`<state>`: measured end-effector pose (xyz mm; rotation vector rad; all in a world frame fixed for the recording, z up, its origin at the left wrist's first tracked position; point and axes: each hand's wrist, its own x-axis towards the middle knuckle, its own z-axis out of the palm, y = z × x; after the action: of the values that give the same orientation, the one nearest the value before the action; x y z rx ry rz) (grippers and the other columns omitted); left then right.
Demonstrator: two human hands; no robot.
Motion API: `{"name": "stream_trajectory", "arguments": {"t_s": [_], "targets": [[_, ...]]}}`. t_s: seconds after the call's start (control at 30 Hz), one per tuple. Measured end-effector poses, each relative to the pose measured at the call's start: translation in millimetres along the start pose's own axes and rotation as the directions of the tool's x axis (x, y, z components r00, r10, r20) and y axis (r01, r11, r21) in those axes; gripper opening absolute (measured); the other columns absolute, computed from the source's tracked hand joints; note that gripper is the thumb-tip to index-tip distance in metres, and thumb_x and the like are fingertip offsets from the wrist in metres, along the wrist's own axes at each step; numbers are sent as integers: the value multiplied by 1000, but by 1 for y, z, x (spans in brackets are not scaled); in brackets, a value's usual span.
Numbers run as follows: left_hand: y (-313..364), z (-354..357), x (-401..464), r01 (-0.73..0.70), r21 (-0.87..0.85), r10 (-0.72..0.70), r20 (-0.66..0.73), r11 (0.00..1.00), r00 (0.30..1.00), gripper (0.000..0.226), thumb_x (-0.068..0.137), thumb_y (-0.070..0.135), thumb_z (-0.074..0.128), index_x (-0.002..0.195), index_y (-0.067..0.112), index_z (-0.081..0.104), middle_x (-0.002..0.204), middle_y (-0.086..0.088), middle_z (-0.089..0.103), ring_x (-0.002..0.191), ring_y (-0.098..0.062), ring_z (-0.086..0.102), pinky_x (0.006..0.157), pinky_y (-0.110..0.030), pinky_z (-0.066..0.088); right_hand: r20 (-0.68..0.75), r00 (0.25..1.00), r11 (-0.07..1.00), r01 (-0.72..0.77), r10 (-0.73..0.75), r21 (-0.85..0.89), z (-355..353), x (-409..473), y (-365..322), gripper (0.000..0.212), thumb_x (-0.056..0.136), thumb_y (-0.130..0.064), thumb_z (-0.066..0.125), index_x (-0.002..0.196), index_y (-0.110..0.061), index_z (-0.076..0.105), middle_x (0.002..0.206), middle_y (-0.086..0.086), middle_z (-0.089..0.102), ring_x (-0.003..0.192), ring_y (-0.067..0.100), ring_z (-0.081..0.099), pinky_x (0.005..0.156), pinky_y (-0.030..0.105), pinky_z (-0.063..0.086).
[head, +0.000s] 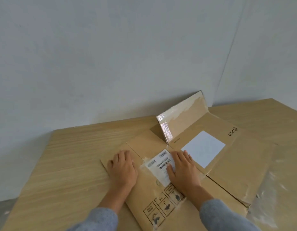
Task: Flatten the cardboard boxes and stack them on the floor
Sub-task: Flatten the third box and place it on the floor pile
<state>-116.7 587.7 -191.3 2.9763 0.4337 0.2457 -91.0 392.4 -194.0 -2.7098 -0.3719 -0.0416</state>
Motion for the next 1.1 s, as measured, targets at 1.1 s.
{"name": "stream_trajectory", "arguments": {"t_s": [1.1], "targets": [[84,4,-46,-61,16,61,-13,998,998,29,83,31,51,88,5,62,88,-14,63,79,-31,59,74,-42,47,75,980,982,180,-184,57,-46,-37,76,60,88,-42,26,144,-20,32,153,-3,31,145,18,18,120,41,10]]}}
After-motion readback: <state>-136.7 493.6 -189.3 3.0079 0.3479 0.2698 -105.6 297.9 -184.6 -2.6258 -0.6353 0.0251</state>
